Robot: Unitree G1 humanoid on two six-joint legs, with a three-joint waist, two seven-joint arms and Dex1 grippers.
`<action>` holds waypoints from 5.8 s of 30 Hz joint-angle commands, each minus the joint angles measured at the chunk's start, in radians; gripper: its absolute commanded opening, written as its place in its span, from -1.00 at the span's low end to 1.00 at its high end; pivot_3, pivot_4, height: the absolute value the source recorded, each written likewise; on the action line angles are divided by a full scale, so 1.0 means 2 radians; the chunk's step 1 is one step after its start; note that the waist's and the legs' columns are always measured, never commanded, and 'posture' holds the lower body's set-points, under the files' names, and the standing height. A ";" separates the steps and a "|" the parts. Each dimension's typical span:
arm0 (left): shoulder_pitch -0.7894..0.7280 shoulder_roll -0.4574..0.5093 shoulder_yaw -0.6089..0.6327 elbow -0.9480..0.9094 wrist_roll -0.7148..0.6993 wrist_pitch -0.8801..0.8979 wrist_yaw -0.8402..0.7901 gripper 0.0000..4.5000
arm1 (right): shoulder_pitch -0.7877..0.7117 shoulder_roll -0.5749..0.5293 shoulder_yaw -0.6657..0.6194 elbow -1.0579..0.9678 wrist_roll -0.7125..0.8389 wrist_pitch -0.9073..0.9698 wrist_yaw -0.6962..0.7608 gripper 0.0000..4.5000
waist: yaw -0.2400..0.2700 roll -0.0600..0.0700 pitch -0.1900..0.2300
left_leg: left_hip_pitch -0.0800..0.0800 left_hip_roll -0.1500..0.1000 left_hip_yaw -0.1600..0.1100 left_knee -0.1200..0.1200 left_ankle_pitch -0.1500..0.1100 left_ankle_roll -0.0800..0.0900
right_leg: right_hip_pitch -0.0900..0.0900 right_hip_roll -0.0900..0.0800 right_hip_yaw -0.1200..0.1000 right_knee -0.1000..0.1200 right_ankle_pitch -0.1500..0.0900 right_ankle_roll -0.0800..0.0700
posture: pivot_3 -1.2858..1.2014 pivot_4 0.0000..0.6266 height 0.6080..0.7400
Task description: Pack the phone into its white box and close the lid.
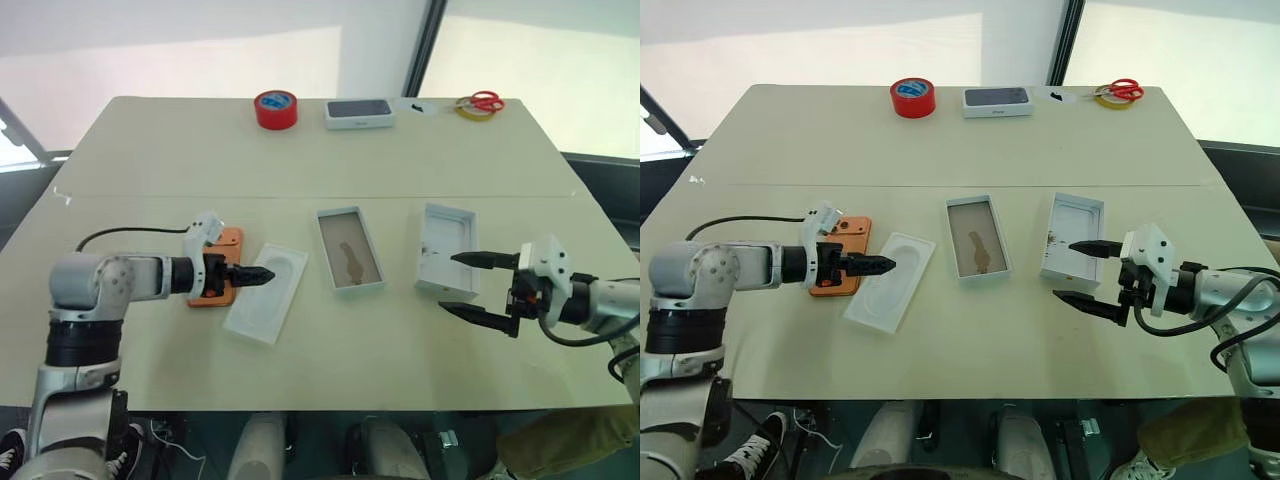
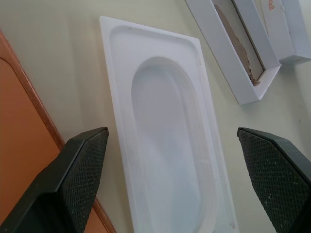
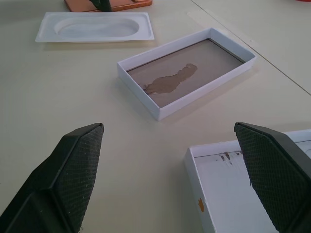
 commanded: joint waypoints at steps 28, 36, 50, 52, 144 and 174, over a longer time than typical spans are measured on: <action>-0.020 -0.038 0.039 0.085 -0.047 0.075 0.043 -0.97 | 0.001 0.005 -0.009 -0.019 -0.007 -0.020 -0.028 1.00 | 0.001 -0.001 0.000 | 0.000 0.000 0.000 0.000 0.000 0.000 | 0.000 0.000 0.001 0.000 0.000 0.000 | 0.03 -0.52 1.00; -0.034 -0.049 0.109 0.119 -0.089 0.075 0.073 -0.97 | -0.010 0.012 0.016 -0.032 -0.007 -0.017 -0.026 1.00 | 0.000 -0.001 0.000 | 0.000 0.000 0.000 0.000 0.000 0.000 | 0.000 0.000 0.001 0.000 0.000 0.000 | 0.03 -0.52 1.00; -0.031 -0.119 0.174 0.060 -0.079 -0.006 0.135 -0.97 | -0.186 0.084 0.218 0.080 -0.124 -0.061 0.031 1.00 | 0.000 -0.004 0.002 | 0.000 0.000 0.001 0.001 0.002 -0.003 | 0.000 0.000 0.001 0.000 0.001 0.001 | 0.03 -0.52 1.00; -0.028 -0.120 0.189 0.056 -0.089 0.006 0.139 -0.97 | -0.201 0.088 0.234 0.110 -0.136 -0.077 0.048 1.00 | 0.000 -0.004 0.002 | 0.000 0.000 0.001 0.001 0.002 -0.003 | 0.000 0.000 0.001 0.000 0.001 0.001 | 0.03 -0.52 1.00; 0.091 -0.032 -0.011 -0.023 0.084 -0.490 -0.078 0.36 | -0.261 0.217 0.238 0.138 -0.244 -0.066 -0.176 -0.97 | -0.007 -0.004 0.002 | 0.000 0.000 0.002 -0.001 0.002 -0.004 | -0.002 0.000 0.002 -0.001 0.001 0.001 | 0.03 -0.52 1.00; 0.048 0.032 0.121 0.110 -0.014 -0.227 0.022 0.36 | -0.381 0.326 0.265 0.205 -0.272 -0.056 -0.205 -0.97 | -0.016 -0.004 0.003 | 0.000 0.000 0.002 -0.001 0.002 -0.003 | -0.002 0.001 0.002 0.001 0.002 0.001 | 0.03 -0.52 1.00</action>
